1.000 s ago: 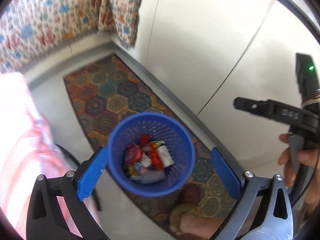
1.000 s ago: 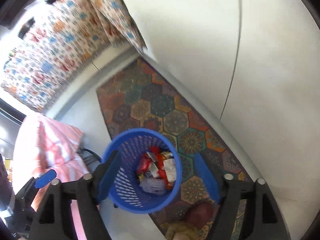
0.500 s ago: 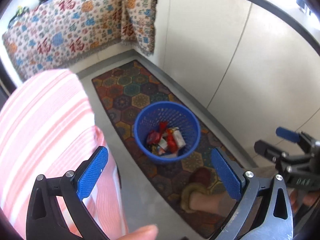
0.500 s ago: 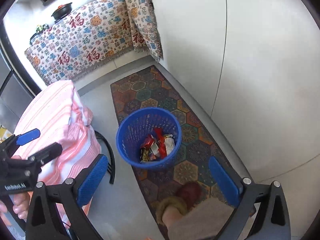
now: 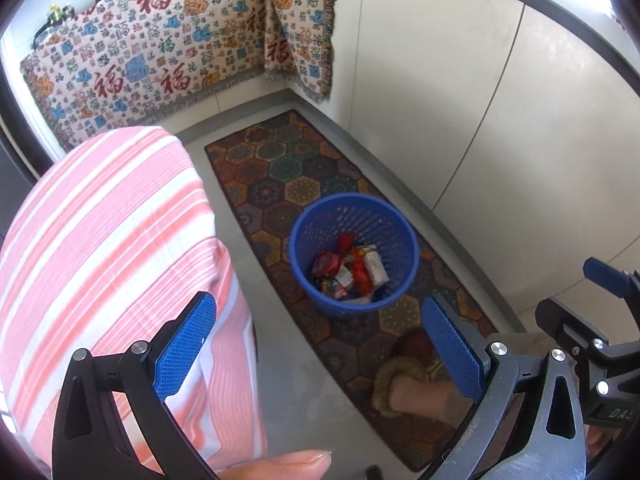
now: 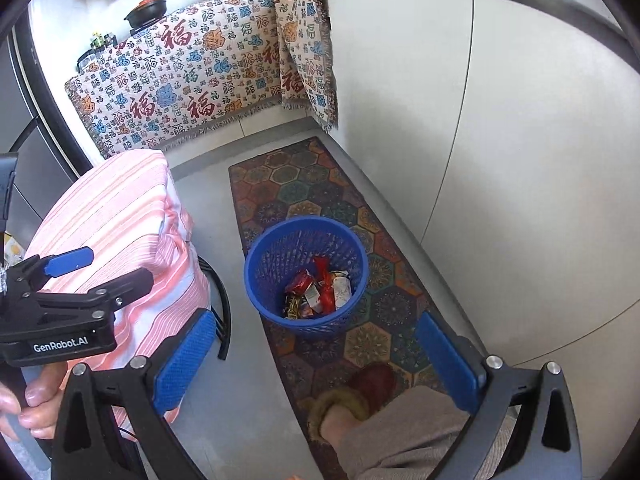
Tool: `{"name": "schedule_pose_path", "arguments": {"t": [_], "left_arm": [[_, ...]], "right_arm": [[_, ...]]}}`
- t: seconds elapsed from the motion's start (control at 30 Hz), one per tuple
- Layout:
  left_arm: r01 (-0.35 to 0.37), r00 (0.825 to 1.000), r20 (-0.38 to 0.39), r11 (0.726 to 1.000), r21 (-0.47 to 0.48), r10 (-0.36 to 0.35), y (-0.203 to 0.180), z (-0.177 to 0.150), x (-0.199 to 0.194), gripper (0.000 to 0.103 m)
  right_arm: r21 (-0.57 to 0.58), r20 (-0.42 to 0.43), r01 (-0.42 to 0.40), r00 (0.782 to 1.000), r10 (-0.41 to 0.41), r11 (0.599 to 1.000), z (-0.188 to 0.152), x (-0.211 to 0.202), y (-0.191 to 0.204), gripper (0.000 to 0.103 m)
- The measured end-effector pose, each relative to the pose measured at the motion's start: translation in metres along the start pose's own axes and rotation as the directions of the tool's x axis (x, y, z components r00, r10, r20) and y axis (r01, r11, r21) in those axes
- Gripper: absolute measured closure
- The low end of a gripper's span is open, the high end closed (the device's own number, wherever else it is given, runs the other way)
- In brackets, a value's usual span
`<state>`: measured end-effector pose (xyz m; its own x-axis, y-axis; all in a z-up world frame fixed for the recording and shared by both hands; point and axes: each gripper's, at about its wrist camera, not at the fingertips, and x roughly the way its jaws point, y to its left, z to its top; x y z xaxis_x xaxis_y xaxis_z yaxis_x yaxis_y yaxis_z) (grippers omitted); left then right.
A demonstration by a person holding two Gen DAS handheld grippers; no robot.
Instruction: Collect trash
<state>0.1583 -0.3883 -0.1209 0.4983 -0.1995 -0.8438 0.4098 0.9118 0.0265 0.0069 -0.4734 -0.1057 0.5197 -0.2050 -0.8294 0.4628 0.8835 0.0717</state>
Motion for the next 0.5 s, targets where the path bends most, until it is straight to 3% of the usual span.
{"name": "schedule_pose_path", "arguments": {"t": [0.5], "left_arm": [[0.005,1.0,-0.018,1.0,-0.007,-0.005,0.0007,-0.0006,0.0037,0.001]], "right_arm": [[-0.011,-0.018,0.01,1.0,-0.01,1.0,-0.0002,0.003,0.0027,0.0]]}}
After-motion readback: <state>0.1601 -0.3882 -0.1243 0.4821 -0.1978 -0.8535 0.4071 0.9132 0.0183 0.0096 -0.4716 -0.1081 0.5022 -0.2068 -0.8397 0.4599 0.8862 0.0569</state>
